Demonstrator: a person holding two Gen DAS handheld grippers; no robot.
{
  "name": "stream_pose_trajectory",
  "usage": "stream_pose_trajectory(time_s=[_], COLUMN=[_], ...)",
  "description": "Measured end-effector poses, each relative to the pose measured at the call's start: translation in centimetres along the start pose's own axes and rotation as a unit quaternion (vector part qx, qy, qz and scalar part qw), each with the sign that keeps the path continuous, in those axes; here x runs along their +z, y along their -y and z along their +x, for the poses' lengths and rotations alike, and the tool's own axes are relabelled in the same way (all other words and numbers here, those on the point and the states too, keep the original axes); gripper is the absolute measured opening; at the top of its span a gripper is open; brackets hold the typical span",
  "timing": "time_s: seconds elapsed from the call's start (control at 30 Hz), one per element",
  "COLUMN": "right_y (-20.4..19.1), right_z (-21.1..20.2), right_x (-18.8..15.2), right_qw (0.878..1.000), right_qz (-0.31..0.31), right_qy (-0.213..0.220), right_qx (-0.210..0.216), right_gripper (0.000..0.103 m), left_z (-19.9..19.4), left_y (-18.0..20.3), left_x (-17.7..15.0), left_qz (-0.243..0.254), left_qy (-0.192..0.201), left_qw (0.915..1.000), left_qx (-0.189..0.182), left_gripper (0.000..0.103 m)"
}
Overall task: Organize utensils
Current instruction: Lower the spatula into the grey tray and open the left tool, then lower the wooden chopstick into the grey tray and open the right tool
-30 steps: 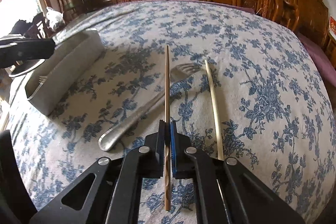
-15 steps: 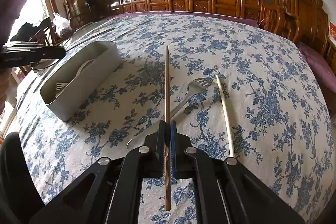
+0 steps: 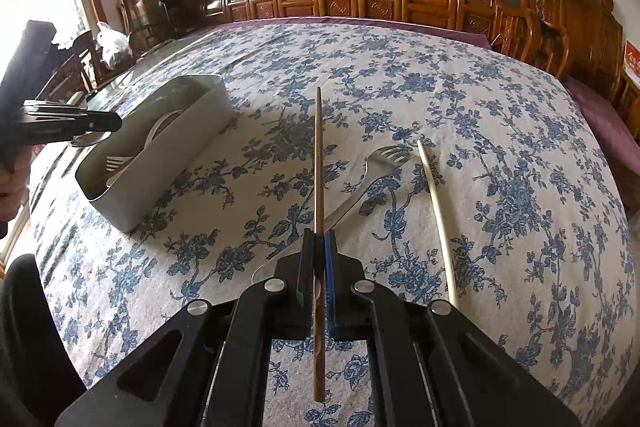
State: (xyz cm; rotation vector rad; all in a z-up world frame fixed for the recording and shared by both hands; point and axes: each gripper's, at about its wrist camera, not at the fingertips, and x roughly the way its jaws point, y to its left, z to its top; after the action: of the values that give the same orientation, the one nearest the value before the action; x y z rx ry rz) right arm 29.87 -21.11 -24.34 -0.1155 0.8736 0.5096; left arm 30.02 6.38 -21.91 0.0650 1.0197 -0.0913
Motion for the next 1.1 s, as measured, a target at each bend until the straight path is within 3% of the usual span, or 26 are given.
stream_pose_trajectory(time_s=[0.27,0.77,1.1], right_y=[-1.2,-10.8,-14.7], right_z=[-0.3,0.8,2.0], right_x=[0.6,5.4,6.8], right_qw=[1.0,0.998,0.997], right_qz=[-0.008,-0.024,-0.034], right_qy=[0.003,0.004,-0.013], right_qx=[0.011,0.061,0.066], right_gripper=[0.006,0.006,0.006], left_z=[1.4,1.6,-1.9], left_y=[-0.2,0.0,-2.5], left_x=[-0.1,0.7,0.5], left_qz=[0.002,0.007,-0.014], left_qy=[-0.015,-0.015,0.016], left_qw=[0.9999,0.9998,0.9996], left_qx=[0.002,-0.009,-0.017], left_gripper=[0.005,0.006,0.007])
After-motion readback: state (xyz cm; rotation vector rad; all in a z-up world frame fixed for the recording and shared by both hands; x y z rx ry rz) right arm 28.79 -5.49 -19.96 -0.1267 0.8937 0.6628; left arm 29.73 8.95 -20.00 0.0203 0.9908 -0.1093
